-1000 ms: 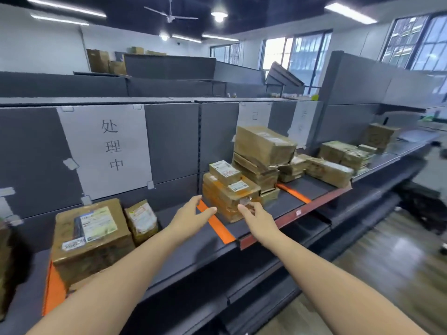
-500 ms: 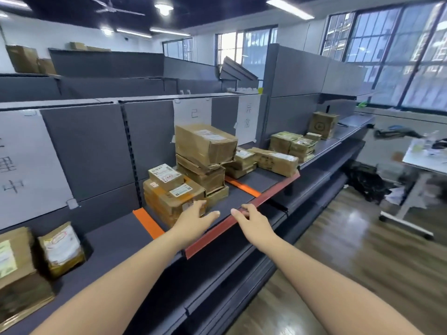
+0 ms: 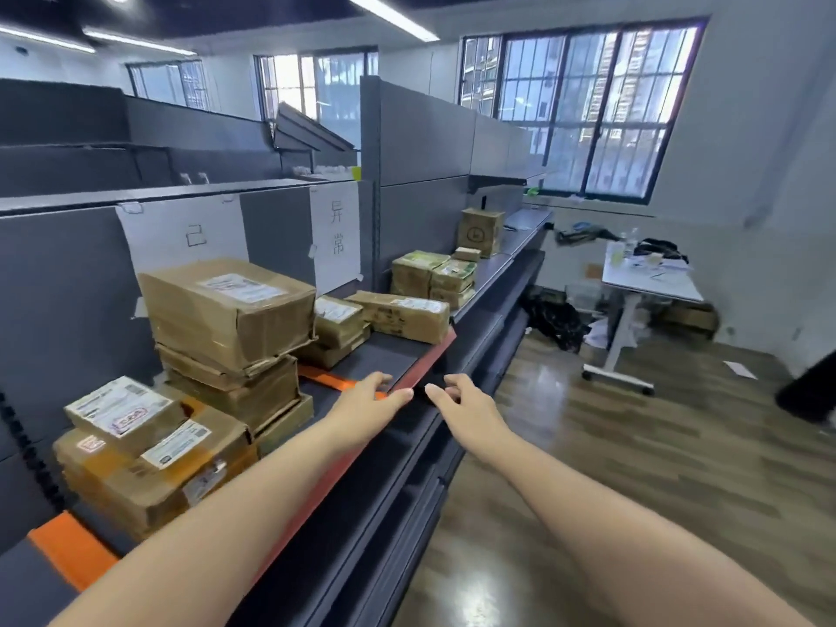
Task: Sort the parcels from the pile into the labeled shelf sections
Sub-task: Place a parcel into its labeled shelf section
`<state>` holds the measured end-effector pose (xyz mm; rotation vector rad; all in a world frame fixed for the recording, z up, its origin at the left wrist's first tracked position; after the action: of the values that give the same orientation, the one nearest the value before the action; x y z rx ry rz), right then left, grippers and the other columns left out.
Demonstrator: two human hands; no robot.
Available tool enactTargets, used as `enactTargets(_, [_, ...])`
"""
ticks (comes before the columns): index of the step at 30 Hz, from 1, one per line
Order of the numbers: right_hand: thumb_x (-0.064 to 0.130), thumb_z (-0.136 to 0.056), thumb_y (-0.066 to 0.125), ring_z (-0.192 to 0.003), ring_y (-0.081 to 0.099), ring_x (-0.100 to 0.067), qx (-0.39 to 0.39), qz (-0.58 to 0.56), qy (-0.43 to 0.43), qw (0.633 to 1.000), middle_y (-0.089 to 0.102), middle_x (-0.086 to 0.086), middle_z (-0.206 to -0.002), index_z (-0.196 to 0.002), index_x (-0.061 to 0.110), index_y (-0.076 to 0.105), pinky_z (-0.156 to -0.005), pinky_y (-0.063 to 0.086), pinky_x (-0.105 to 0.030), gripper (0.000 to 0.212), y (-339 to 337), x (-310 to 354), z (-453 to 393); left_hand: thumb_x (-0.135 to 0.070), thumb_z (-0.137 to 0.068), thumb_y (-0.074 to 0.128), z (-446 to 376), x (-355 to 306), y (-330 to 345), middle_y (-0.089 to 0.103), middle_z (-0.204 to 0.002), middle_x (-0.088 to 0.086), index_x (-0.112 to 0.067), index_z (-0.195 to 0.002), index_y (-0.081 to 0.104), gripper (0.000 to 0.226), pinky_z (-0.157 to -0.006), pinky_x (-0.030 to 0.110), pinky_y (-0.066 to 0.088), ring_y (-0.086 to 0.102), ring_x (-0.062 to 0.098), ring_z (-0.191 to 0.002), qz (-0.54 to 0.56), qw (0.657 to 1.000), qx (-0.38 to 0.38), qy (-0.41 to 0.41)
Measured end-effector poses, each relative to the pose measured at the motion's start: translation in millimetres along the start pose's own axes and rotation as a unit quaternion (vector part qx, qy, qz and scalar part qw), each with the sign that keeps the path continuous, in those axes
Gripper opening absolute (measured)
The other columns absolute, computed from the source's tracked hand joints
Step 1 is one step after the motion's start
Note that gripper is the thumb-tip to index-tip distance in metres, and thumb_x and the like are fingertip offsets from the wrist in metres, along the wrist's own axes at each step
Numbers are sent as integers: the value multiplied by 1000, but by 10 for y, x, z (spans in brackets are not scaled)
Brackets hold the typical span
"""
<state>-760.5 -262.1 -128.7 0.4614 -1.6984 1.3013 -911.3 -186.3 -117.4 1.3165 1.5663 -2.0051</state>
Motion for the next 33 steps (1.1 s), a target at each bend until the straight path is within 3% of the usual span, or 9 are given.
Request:
enactTargets(11, [56, -94, 46, -129, 46, -19, -52, 24, 68, 996, 47, -1, -144, -143, 22, 39, -105, 40, -35, 61, -541, -467, -822, -50, -93, 54, -1163, -265, 504, 51, -141, -1, -18, -140, 47, 57, -105, 29, 36, 47, 15, -129, 13, 997, 69, 38])
enactTargets(14, [57, -94, 46, -129, 46, -18, -52, 20, 72, 996, 47, 0, -144, -144, 22, 39, -105, 40, -35, 60, -633, -606, -1090, -51, -92, 53, -1445, -282, 666, 51, -141, -2, -21, -140, 47, 57, -100, 26, 37, 48, 15, -128, 13, 996, 77, 31])
enactTargets(17, [57, -95, 45, -130, 44, -18, -35, 26, 60, 997, 45, 0, -145, -144, 22, 37, -106, 39, -34, 61, -740, -747, -1412, -53, -92, 54, -1751, -341, 819, 52, -139, -3, -22, -139, 47, 57, -92, 23, 36, 49, 13, -125, 18, 997, 73, 19])
enactTargets(24, [58, -95, 44, -125, 47, -17, -16, 33, 31, 999, 48, 2, -141, -145, 23, 37, -103, 41, -34, 62, -1348, -1023, -2351, -49, -95, 50, -2533, -819, 1134, 53, -138, -2, -20, -138, 48, 53, -90, 21, 32, 49, 12, -121, 18, 999, 26, 9])
enactTargets(28, [58, -95, 43, -124, 48, -17, -1, 37, 24, 999, 50, 2, -139, -144, 23, 39, -105, 42, -38, 61, -1642, -1210, -2801, -48, -96, 49, -2871, -1006, 1331, 54, -136, -3, -20, -135, 50, 48, -89, 22, 32, 46, 7, -109, 19, 1000, 8, -6])
enactTargets(33, [57, -95, 44, -122, 49, -15, 25, 16, 19, 999, 52, 3, -136, -144, 23, 40, -104, 41, -34, 60, -1806, -1443, -3219, -49, -96, 48, -3313, -1161, 1544, 53, -136, -3, -18, -139, 48, 53, -90, 22, 33, 50, 12, -118, 10, 1000, 1, -26])
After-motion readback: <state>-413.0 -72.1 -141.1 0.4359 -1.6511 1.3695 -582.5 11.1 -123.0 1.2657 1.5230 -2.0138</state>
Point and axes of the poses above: each hand's wrist, its own z-axis away from the middle knuckle, its own y-axis out of the palm, x = y × z, the point moved 4 cm from there along -z, towards the middle knuckle
